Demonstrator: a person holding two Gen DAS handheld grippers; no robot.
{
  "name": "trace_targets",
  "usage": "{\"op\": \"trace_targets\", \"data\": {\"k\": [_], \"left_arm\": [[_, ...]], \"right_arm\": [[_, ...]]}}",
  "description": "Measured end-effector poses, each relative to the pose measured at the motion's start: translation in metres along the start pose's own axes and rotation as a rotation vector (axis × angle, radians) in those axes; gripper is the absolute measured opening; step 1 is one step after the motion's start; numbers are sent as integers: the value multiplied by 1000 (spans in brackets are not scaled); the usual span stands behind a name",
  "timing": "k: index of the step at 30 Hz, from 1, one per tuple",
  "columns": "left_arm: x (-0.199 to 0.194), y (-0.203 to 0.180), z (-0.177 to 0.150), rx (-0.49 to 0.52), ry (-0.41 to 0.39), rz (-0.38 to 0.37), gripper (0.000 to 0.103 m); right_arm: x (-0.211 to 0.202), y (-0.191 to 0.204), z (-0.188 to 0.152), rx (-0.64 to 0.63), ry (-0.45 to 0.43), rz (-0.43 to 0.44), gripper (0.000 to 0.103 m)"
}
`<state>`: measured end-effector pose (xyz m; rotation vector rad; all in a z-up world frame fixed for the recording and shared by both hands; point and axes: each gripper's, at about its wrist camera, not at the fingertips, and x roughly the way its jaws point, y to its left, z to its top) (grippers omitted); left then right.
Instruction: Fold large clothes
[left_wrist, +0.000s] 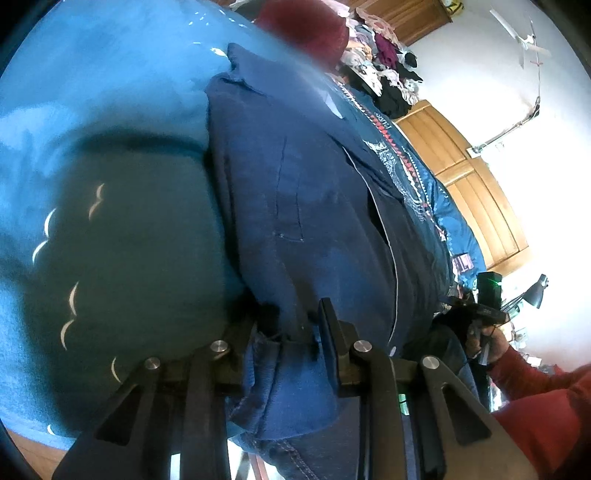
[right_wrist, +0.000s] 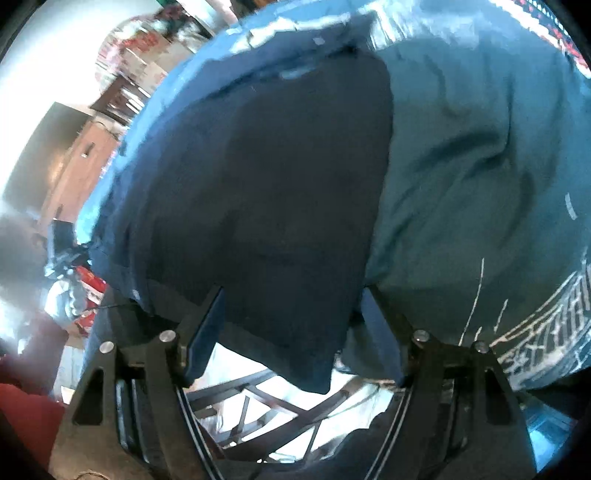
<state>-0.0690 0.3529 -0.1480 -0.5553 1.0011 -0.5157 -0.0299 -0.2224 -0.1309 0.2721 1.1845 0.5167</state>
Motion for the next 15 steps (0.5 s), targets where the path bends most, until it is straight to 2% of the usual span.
{"op": "trace_targets", "data": {"k": [2,5,7,8,12,15], "left_arm": [[0,2,0,-4,3,-2,30],[1,3,0,-11,17,-25,29],[-1,4,3,-14,20,-57,23],[-2,2,4,-8,20,-77,23],[4,5,6,-3,46,-30,24],[6,11,6,-27,51,-56,24]], "right_arm": [[6,-3,-5,19,24,27,70],[5,2,-11,37,31,128,54],[0,3,-10,43,12,172,53],[-3,3,-8,50,4,190,51],[11,-2,-11,48,34,156,50],[14,-2,-11,61,34,161,48]]}}
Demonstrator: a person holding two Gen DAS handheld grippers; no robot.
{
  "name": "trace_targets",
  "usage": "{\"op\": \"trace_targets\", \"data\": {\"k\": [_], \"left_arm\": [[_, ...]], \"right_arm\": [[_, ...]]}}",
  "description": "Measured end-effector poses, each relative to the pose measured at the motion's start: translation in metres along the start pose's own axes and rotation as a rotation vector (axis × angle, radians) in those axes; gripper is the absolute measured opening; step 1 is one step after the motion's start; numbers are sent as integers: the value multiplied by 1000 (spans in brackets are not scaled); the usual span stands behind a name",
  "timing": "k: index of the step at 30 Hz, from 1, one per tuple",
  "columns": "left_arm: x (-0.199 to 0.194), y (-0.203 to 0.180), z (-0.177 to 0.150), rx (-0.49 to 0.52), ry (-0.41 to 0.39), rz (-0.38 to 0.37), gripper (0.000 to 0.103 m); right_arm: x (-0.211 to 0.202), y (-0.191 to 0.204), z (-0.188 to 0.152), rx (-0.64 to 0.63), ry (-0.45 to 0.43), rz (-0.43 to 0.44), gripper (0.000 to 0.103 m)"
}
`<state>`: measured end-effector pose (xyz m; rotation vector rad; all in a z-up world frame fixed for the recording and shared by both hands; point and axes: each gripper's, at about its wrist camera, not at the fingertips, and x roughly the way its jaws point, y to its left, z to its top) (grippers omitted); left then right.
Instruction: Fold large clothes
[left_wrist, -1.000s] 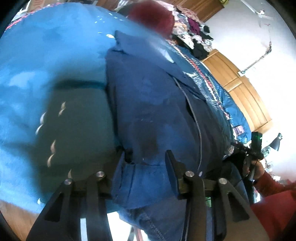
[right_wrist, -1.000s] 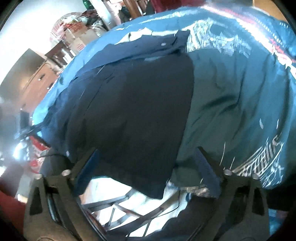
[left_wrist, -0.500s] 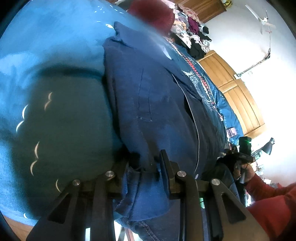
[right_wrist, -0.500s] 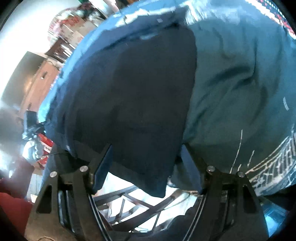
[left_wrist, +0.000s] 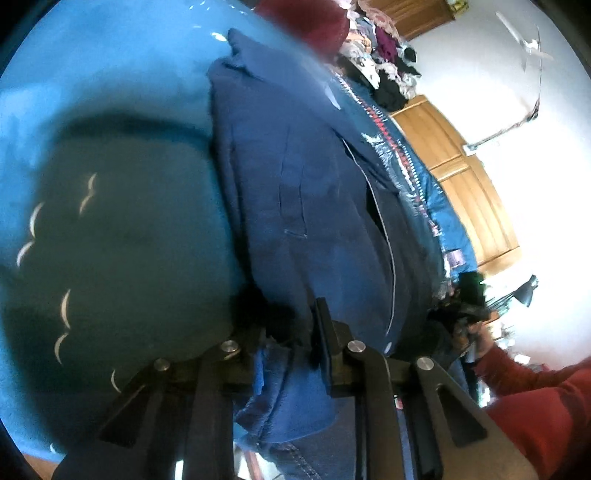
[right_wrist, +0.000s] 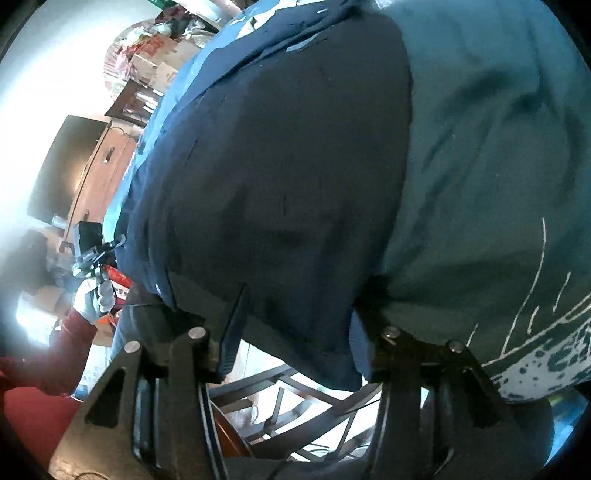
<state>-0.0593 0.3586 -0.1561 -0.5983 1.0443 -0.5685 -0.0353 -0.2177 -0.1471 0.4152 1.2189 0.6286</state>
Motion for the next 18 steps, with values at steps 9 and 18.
{"op": "trace_targets", "data": {"k": [9,18], "left_arm": [[-35,-44,12,-39,-156,-132,14],[-60,-88,109,-36,-364,-304,14]], "right_arm": [[-88,36,11,23,-240,166,2],[-127,59,108,-14,-365,302,1]]}}
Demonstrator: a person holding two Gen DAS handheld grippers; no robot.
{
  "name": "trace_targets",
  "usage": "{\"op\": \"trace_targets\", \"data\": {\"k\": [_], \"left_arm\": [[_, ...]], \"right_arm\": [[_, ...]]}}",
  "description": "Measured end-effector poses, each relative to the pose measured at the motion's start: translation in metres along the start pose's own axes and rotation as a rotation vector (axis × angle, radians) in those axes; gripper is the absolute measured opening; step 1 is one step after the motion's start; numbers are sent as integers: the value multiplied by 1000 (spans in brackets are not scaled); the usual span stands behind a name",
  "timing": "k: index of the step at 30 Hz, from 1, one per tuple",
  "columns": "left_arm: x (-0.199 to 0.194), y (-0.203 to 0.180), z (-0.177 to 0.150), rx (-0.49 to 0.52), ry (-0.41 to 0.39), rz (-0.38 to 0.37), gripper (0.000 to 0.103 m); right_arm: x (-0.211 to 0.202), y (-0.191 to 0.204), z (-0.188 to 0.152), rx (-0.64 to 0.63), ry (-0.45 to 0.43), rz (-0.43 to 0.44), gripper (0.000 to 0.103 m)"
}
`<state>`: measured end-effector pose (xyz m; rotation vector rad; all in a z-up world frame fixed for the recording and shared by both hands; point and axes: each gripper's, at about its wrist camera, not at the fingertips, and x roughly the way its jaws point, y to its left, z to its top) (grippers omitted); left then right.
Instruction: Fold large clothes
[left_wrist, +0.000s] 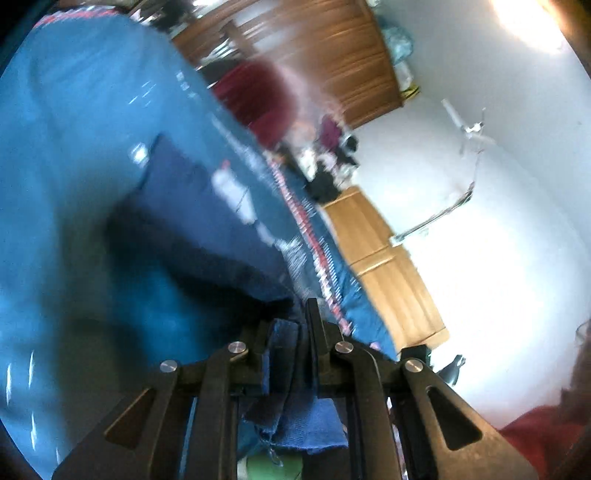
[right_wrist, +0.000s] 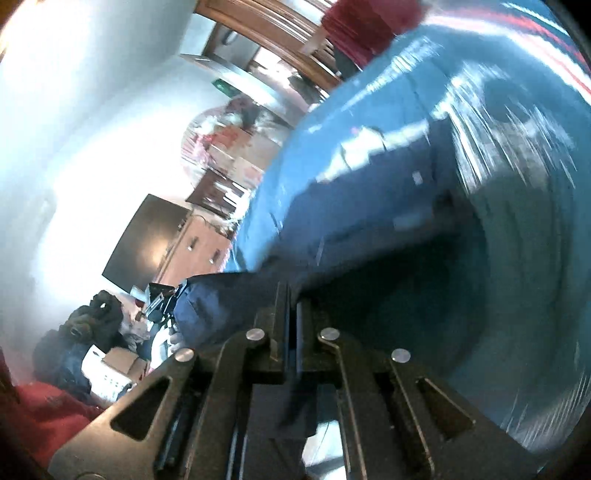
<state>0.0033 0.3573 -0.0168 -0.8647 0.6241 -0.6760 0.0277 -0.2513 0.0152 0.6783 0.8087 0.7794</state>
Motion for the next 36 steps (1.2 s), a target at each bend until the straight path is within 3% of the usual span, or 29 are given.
{"op": "trace_targets", "data": {"k": [3,7,9,10,13,15,16,17,19,20,23,26,28,33,36], "left_arm": [[30,-5,52,34,-21,11,14],[93,19,125,45,-20,77,16],[138,46,157,47,10,157,22],[156,61,168,52,39,197,30],[221,134,181,-28,147,425,42],[248,164,178,-37,202,569,48],[253,168,177,-26,203,586,51],[255,168,176,-16,194,575,55],[255,155,177,34,167,543,78],[252,148,177,58,153,534,82],[236,126,179,119,99,533,84],[208,118,186,155,41,633,84],[198,121,189,148,34,660,84],[194,127,168,149,117,602,84],[190,130,142,177,176,628,85]], "right_arm": [[15,-12,62,-12,-24,7,1],[53,-52,137,-9,-10,-33,2],[82,-85,167,-11,34,-105,6],[92,-99,175,0,48,-142,7],[125,-151,187,61,94,-265,16],[135,-170,186,75,95,-323,37],[138,-174,183,73,88,-323,43],[140,-175,180,67,87,-320,51],[150,-173,176,32,111,-337,54],[156,-172,174,9,127,-348,56],[173,-166,171,-63,157,-396,57],[186,-176,174,-56,170,-422,57],[187,-180,174,-43,158,-428,57],[176,-178,167,-31,135,-441,57],[161,-165,153,-55,125,-448,57]]}}
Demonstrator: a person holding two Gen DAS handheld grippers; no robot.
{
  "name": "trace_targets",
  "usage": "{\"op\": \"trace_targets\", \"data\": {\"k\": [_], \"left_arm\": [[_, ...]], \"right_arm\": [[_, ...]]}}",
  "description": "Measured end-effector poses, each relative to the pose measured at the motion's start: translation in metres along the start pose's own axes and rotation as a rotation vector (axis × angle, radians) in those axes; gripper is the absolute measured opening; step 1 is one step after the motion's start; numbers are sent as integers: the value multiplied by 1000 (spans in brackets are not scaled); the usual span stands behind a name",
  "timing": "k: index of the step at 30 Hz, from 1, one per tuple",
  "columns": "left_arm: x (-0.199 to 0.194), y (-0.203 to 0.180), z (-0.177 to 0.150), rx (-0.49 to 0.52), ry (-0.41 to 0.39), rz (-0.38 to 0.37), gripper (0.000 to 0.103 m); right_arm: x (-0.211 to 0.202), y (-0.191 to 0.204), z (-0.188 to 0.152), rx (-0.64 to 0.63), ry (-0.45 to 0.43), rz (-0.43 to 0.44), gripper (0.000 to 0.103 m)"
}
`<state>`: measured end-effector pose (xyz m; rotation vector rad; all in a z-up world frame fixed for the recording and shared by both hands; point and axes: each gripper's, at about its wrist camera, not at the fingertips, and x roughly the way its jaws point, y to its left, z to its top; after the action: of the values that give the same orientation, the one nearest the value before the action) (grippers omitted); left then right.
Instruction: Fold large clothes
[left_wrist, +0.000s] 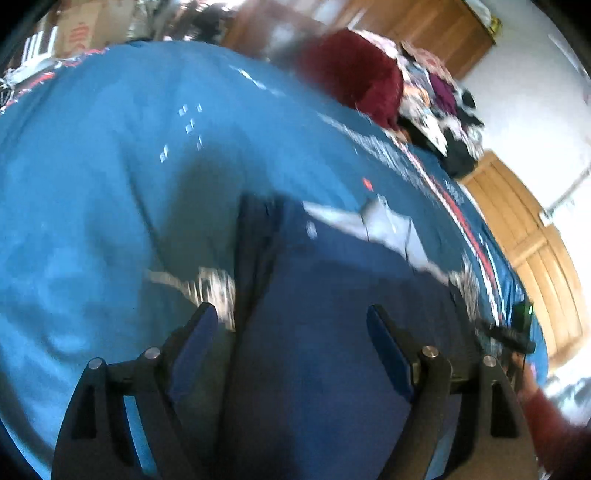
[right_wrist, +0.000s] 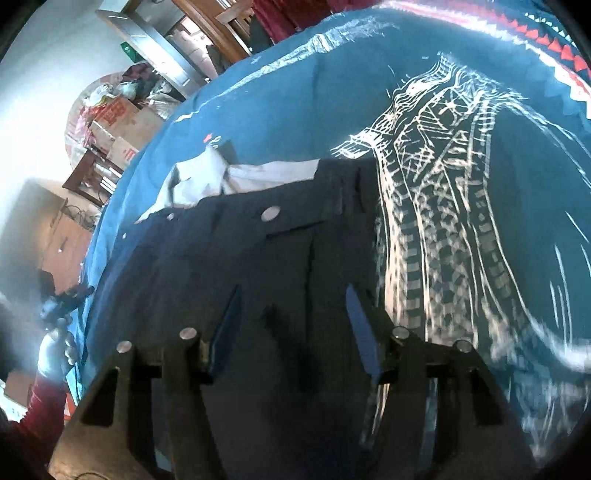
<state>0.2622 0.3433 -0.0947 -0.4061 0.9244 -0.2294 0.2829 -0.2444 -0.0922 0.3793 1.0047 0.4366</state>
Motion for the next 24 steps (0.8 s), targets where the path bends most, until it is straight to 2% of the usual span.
{"op": "trace_targets", "data": {"k": [1,2,3,5,6,7,9,10,12,14,16,19,20,24], "left_arm": [[0,3,-9,22,19,50,85],[2,8,-22,50,54,144,85],[2,13,-32,59,75,190,83],[-18,23,-47,45,36,152,82],[-29,25,-51,27,20,158,82],[-41,27,-55,15,-3,178,82],[-64,31,-65,-17,-54,246,85],[-77,33,-73,-55,-89,245,85],[-87,33,-88,-81,-114,256,87],[-87,22,-106,-75,-115,285,91],[-83,13,-120,-75,-107,318,97],[-69,2,-137,-56,-91,395,103],[-66,0,-140,-60,-92,402,103],[-60,4,-148,-70,-113,416,103]], "right_arm": [[-3,3,-7,-7,-1,-2,57],[-8,5,-18,-20,5,-14,58],[-10,7,-29,-33,16,-35,58],[-17,10,-54,-66,49,-94,59],[-23,12,-67,-86,53,-135,59],[-30,13,-76,-98,43,-168,59],[-55,19,-97,-132,-33,-261,62],[-66,21,-107,-146,-81,-296,65],[-84,20,-129,-136,-167,-369,91],[-87,11,-149,-108,-182,-440,93],[-81,0,-159,-68,-145,-466,93],[-80,-9,-168,-59,-160,-462,98],[-73,-11,-169,-75,-144,-457,103],[-58,-7,-168,-109,-135,-506,103]]}}
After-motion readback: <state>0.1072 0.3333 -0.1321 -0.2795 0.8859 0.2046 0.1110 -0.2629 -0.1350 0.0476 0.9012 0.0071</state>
